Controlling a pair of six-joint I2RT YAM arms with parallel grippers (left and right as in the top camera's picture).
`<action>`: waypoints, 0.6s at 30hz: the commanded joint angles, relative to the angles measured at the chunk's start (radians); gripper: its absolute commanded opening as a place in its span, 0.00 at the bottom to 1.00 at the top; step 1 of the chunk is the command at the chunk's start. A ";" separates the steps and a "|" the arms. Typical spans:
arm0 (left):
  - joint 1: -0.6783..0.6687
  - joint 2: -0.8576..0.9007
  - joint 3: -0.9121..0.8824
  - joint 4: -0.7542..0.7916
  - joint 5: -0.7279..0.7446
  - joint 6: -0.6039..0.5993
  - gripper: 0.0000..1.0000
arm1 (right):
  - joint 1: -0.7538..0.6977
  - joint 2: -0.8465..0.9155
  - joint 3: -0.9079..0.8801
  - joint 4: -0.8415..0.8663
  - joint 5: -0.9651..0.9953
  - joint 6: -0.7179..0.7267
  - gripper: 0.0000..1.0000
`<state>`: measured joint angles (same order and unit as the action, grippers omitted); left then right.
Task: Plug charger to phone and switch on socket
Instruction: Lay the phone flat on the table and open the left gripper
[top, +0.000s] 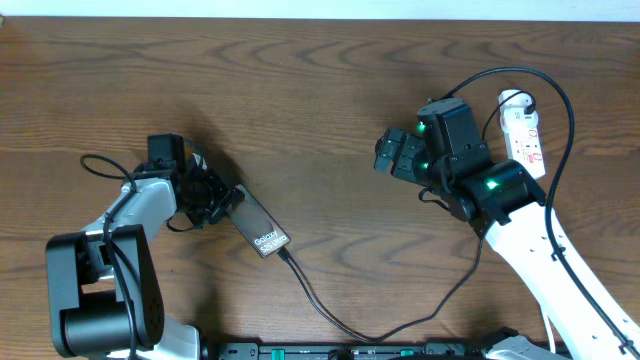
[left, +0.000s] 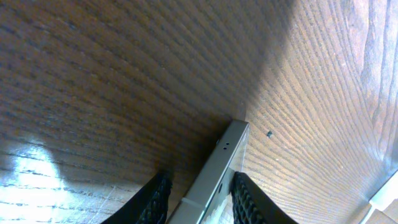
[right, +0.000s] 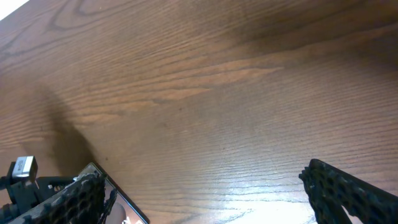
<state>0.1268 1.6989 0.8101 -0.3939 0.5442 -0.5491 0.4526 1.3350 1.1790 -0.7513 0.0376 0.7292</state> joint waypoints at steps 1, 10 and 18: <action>0.002 0.058 -0.054 -0.043 -0.164 0.007 0.36 | 0.000 0.007 0.005 -0.001 0.005 -0.012 0.99; 0.002 0.058 -0.054 -0.060 -0.165 0.007 0.36 | 0.000 0.007 0.005 -0.001 0.005 -0.012 0.99; 0.002 0.058 -0.054 -0.062 -0.165 0.007 0.40 | 0.000 0.007 0.005 -0.001 0.005 -0.012 0.99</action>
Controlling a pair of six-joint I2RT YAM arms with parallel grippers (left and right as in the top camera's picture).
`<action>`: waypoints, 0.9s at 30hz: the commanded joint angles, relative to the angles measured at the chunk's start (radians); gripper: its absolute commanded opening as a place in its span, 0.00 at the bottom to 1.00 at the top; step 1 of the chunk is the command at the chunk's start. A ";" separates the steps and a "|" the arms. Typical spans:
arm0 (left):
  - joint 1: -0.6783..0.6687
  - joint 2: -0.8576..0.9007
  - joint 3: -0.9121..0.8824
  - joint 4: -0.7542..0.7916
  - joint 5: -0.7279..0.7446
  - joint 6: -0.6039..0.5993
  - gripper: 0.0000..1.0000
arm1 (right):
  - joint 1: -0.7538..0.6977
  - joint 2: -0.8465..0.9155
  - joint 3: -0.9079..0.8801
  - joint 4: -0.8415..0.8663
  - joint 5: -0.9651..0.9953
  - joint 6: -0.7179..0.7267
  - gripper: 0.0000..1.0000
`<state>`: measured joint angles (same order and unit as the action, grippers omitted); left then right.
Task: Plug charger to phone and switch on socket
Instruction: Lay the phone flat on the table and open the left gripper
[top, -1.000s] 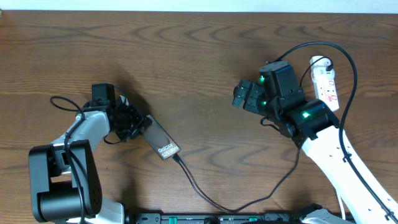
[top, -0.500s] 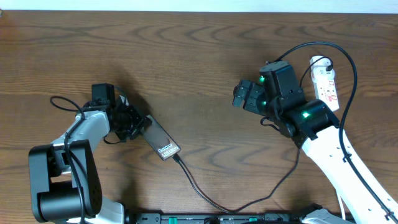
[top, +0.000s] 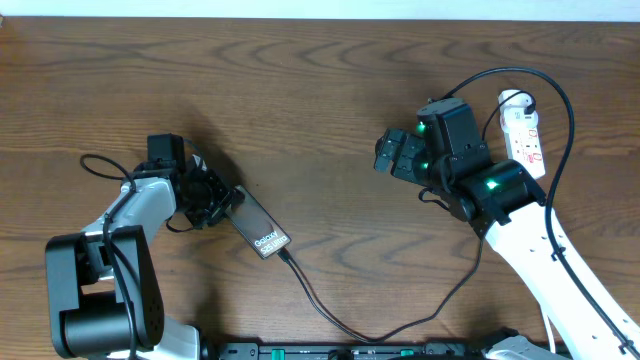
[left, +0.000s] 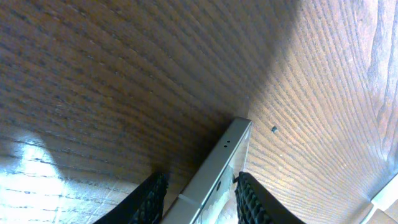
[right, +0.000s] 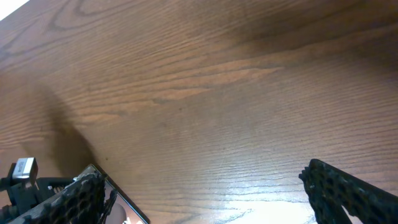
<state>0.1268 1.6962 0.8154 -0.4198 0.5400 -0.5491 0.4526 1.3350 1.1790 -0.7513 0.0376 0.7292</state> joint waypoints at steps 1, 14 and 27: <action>0.002 0.060 -0.059 -0.036 -0.161 0.007 0.41 | 0.000 0.007 0.005 -0.001 0.005 -0.012 0.99; 0.002 0.060 -0.059 -0.040 -0.161 0.007 0.44 | 0.000 0.007 0.005 -0.001 0.005 -0.012 0.99; 0.002 0.060 -0.059 -0.043 -0.161 0.007 0.45 | 0.000 0.007 0.005 -0.001 0.005 -0.012 0.99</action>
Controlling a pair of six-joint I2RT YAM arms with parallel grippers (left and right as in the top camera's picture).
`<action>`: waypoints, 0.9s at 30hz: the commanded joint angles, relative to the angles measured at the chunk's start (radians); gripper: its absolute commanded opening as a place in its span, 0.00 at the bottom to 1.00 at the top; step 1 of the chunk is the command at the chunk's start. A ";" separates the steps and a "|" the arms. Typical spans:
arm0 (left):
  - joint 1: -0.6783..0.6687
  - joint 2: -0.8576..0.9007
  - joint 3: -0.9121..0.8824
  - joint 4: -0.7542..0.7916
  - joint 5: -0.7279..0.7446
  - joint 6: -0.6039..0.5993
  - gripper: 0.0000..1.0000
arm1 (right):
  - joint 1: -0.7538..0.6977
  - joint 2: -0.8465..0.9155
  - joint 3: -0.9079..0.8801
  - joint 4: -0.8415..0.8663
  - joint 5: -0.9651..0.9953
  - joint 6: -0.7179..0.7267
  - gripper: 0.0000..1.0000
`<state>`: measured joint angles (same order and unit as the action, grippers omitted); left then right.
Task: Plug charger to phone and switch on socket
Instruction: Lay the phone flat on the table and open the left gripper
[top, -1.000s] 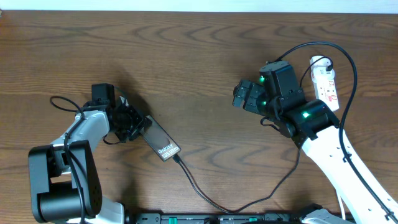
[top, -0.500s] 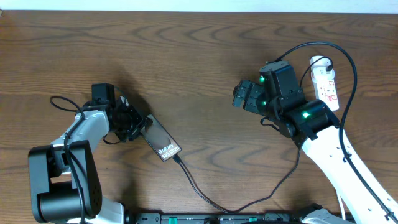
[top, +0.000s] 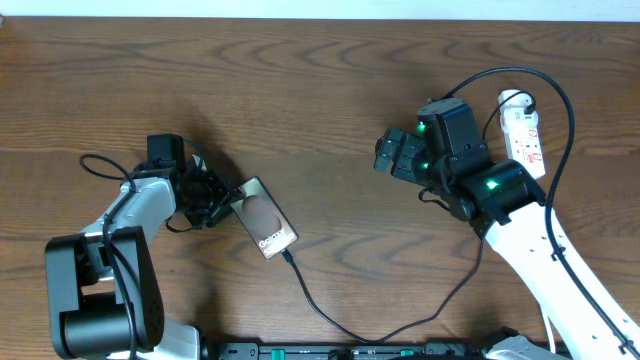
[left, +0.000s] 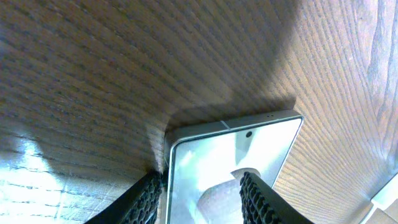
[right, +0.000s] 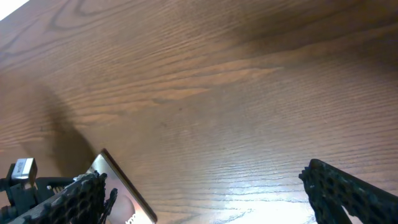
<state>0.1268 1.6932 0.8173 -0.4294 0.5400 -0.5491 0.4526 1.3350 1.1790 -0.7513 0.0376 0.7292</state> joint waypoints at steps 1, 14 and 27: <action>0.002 0.063 -0.061 -0.034 -0.161 0.007 0.45 | 0.000 0.007 0.005 -0.001 0.005 -0.012 0.99; 0.010 0.063 -0.061 -0.034 -0.194 0.026 0.90 | 0.000 0.007 0.005 -0.001 0.005 -0.013 0.99; 0.018 -0.064 0.371 -0.420 -0.243 0.292 0.91 | 0.000 0.007 0.005 0.003 0.016 -0.012 0.99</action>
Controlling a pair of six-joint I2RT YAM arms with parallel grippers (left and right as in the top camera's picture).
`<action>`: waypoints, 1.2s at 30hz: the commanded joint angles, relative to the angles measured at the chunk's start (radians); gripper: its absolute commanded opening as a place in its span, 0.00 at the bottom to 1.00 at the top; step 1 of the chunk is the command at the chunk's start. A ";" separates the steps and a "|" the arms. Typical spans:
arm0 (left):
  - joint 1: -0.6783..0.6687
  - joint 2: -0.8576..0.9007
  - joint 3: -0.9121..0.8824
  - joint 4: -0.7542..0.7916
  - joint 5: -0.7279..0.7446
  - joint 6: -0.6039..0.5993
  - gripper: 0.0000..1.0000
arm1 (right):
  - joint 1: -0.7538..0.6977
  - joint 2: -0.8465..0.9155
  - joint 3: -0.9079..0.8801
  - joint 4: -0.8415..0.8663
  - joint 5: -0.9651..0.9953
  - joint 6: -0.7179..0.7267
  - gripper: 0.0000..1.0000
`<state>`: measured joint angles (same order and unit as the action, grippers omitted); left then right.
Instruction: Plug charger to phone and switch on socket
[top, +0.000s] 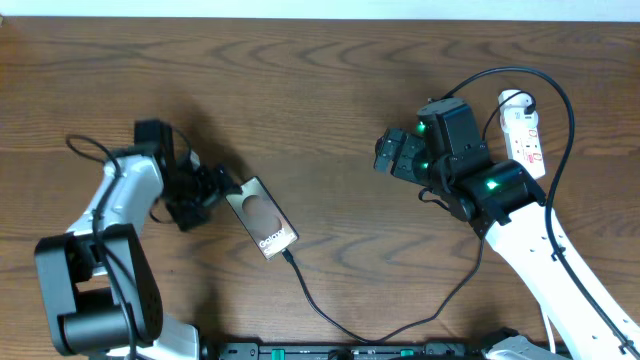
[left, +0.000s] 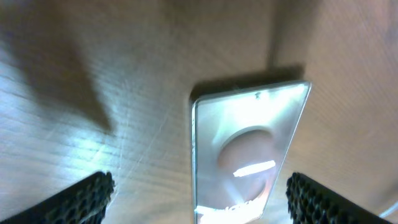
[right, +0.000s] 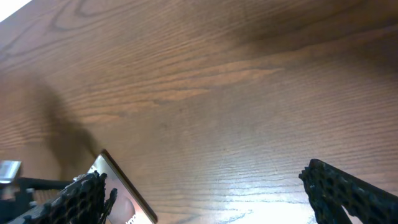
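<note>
The phone (top: 260, 218) lies flat on the table with its screen up. A black charger cable (top: 330, 318) is plugged into its lower end. In the left wrist view the phone (left: 249, 149) shows below and between the wide-spread fingers. My left gripper (top: 210, 192) is open just left of the phone and holds nothing. The white socket strip (top: 523, 130) lies at the far right with the cable's plug in it. My right gripper (top: 393, 152) hangs open left of the strip, well away from the phone (right: 121, 194).
The wooden table (top: 320, 80) carries nothing else. The cable loops along the front edge and runs up behind my right arm (top: 540, 250) to the strip.
My left gripper has opened wide and drawn back to the left, away from the phone. The phone still lies flat where it was. The right arm has not moved.
At first the phone stood on its long edge between my left fingers, with the cable plugged in. Then it lay flat, screen up, with the fingers close at its end. Now the left gripper is open and apart from it. The right gripper stayed open throughout.
</note>
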<state>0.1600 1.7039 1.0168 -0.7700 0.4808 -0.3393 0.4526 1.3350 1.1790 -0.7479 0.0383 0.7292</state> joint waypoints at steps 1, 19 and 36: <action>-0.026 -0.101 0.224 -0.117 -0.246 0.093 0.91 | 0.000 0.007 0.005 0.000 0.016 -0.012 0.99; -0.243 -0.383 0.354 -0.192 -0.437 0.148 0.91 | -0.002 0.007 0.005 0.007 -0.013 -0.042 0.99; -0.243 -0.383 0.354 -0.192 -0.437 0.148 0.92 | -0.809 0.216 0.478 -0.460 -0.496 -0.760 0.99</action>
<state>-0.0807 1.3273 1.3685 -0.9623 0.0593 -0.2050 -0.2588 1.4498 1.6226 -1.1980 -0.4267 0.1562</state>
